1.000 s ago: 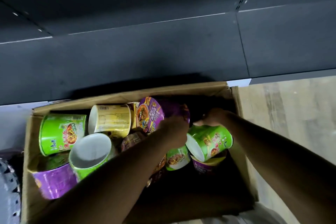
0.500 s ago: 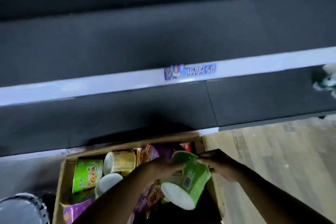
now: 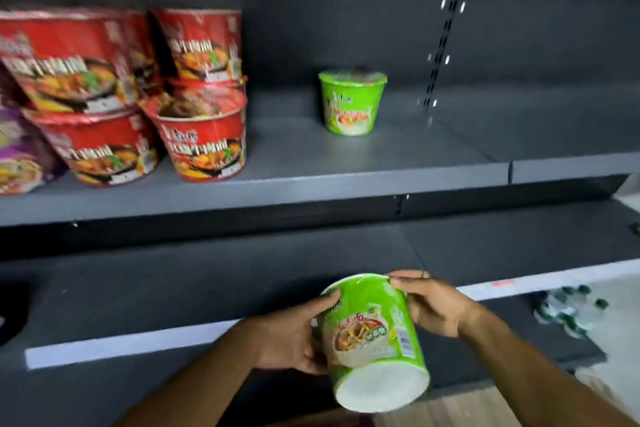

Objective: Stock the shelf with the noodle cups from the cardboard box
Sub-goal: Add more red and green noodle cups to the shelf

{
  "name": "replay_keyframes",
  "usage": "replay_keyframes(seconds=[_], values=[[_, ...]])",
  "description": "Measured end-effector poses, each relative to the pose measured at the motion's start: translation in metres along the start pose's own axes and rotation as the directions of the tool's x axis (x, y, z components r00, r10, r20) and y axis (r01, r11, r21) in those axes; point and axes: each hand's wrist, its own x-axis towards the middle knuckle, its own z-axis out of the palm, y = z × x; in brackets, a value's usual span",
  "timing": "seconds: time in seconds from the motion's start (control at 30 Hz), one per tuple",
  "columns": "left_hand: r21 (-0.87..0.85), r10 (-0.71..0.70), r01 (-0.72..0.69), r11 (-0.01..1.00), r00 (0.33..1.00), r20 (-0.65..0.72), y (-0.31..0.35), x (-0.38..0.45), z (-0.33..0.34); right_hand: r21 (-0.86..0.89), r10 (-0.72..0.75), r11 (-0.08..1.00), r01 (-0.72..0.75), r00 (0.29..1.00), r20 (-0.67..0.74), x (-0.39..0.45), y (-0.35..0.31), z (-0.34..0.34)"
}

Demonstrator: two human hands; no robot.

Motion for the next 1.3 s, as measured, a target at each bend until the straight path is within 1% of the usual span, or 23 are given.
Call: replay_keyframes(seconds=[0.07,0.17,0.3,0.4,0.53,0.67,0.8,0.9,0.97,1.0,1.07,1.1,1.17,1.2,1.27,1.3], values=[[0.080,0.060,-0.061,0.995,0.998,0.009,0.030,-0.024,0.007,0.019,-0.060,0.998,0.060,0.997,0.049,-0.009,-0.034,0.015],[0.173,0.187,-0.175,0.969,0.981,-0.054,0.074,-0.055,0.020,0.005,-0.154,0.988,0.155,0.979,0.136,-0.017,-0.079,0.033],[0.231,0.409,-0.376,0.897,0.905,-0.115,0.123,-0.082,0.041,0.004,-0.252,0.966,0.257,0.942,0.220,-0.019,-0.137,0.046],[0.271,0.521,-0.468,0.841,0.835,-0.175,0.155,-0.092,0.056,-0.013,-0.276,0.957,0.289,0.928,0.251,-0.016,-0.174,0.048],[0.375,0.614,-0.516,0.770,0.758,-0.218,0.191,-0.102,0.069,0.014,-0.301,0.952,0.307,0.923,0.239,-0.006,-0.208,0.048],[0.429,0.678,-0.548,0.718,0.689,-0.255,0.218,-0.103,0.071,0.034,-0.296,0.955,0.296,0.928,0.225,0.009,-0.229,0.047],[0.466,0.705,-0.545,0.697,0.642,-0.303,0.234,-0.094,0.066,0.072,-0.313,0.950,0.305,0.924,0.218,0.029,-0.239,0.045],[0.493,0.707,-0.521,0.697,0.617,-0.346,0.241,-0.085,0.060,0.061,-0.282,0.959,0.275,0.935,0.216,0.047,-0.244,0.039],[0.490,0.702,-0.515,0.703,0.611,-0.366,0.244,-0.079,0.054,0.049,-0.265,0.964,0.261,0.946,0.185,0.059,-0.247,0.036],[0.482,0.699,-0.517,0.708,0.610,-0.373,0.245,-0.076,0.052,0.048,-0.271,0.963,0.267,0.952,0.140,0.065,-0.248,0.035],[0.468,0.695,-0.520,0.714,0.603,-0.391,0.247,-0.070,0.047,0.048,-0.302,0.952,0.302,0.953,-0.020,0.080,-0.254,0.032],[0.466,0.696,-0.522,0.715,0.596,-0.400,0.247,-0.068,0.044,0.028,-0.320,0.945,0.325,0.942,-0.101,0.088,-0.257,0.031],[0.459,0.696,-0.526,0.716,0.588,-0.412,0.247,-0.062,0.040,-0.093,-0.345,0.938,0.333,0.914,-0.215,0.103,-0.263,0.028],[0.451,0.696,-0.533,0.716,0.588,-0.412,0.247,-0.060,0.038,-0.182,-0.354,0.931,0.316,0.904,-0.240,0.108,-0.266,0.028],[0.440,0.704,-0.550,0.709,0.583,-0.405,0.248,-0.055,0.036,-0.309,-0.345,0.914,0.264,0.906,-0.247,0.117,-0.269,0.027],[0.447,0.710,-0.553,0.703,0.575,-0.406,0.248,-0.053,0.035,-0.342,-0.333,0.908,0.242,0.912,-0.239,0.120,-0.271,0.027]])
